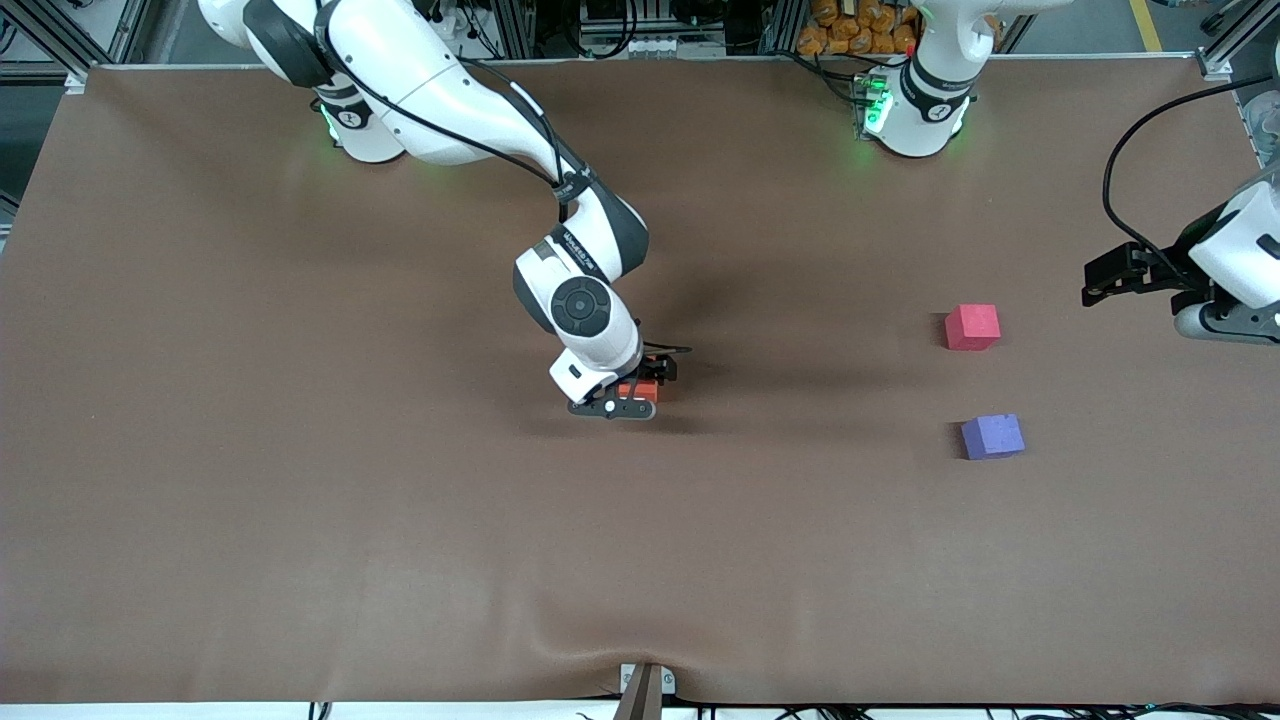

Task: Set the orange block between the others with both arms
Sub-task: 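Carry the orange block with the right gripper to the table middle, then lower the orange block onto the table and open the right gripper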

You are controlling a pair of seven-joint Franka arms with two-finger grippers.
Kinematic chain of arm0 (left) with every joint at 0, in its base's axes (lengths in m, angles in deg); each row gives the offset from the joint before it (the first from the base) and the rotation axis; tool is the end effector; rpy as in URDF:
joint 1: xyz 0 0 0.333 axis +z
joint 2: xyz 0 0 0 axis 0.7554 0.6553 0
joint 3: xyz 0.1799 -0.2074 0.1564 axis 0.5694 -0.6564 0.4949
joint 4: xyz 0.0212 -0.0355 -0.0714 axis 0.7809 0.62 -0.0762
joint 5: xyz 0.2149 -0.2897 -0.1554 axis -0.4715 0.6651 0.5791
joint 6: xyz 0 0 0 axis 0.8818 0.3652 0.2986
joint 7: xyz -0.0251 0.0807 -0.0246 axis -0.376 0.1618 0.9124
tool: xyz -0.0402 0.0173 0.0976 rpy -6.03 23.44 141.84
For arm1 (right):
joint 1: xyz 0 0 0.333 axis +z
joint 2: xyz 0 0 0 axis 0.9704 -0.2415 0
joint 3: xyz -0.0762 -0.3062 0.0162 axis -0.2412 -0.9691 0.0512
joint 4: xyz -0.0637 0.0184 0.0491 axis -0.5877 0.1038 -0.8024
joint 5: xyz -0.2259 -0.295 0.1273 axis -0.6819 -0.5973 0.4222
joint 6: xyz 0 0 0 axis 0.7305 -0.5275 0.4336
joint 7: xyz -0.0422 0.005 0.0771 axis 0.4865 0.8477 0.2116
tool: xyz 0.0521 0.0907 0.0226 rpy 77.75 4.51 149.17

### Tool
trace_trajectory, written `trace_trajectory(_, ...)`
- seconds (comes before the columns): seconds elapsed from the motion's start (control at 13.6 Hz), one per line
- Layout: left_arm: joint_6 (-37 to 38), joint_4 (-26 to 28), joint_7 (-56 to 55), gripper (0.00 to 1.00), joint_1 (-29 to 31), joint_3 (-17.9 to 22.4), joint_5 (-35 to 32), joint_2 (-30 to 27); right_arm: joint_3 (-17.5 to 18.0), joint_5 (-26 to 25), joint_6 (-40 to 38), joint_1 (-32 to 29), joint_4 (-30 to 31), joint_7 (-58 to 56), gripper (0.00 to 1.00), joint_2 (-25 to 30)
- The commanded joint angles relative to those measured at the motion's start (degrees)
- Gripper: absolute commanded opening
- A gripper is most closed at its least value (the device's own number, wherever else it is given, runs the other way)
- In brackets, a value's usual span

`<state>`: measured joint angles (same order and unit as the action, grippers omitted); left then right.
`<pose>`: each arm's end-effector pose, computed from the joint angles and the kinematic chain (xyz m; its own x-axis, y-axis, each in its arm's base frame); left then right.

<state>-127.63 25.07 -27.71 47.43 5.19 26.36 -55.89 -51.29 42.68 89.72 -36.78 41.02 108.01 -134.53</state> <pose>0.5789 -0.0140 0.5808 0.9914 -0.1218 -0.0484 -0.1221 -0.9925 -0.0041 0.5514 0.4837 0.2087 0.9946 -0.0795 -0.0669 -0.0882 -0.9863 -0.1392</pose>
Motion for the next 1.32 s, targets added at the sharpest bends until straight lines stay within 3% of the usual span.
trace_trajectory(0.0, 0.64, -1.55, 0.73, 1.00, -0.21, -0.07, 1.10, 0.39, -0.32, -0.56, -4.04, -0.75, -1.40, 0.60, 1.00, 2.64)
trace_trajectory(0.51, 0.38, -5.07, -4.62, 1.00, -3.45, -0.77, 1.89, 4.51, -0.40, -0.99, -16.70, -11.02, -0.45, -4.57, 1.00, 12.04)
trace_trajectory(0.88, 0.11, -9.28, -16.12, 1.00, -12.85, -0.68, 1.45, 10.04, -0.49, -4.24, -16.72, -20.68, 5.00, -13.35, 1.00, 18.10)
trace_trajectory(1.25, -3.58, -11.92, -28.60, 1.00, -22.08, -0.68, 1.45, 15.93, -0.49, -8.03, -16.98, -30.61, 13.34, -32.41, 1.00, 26.18)
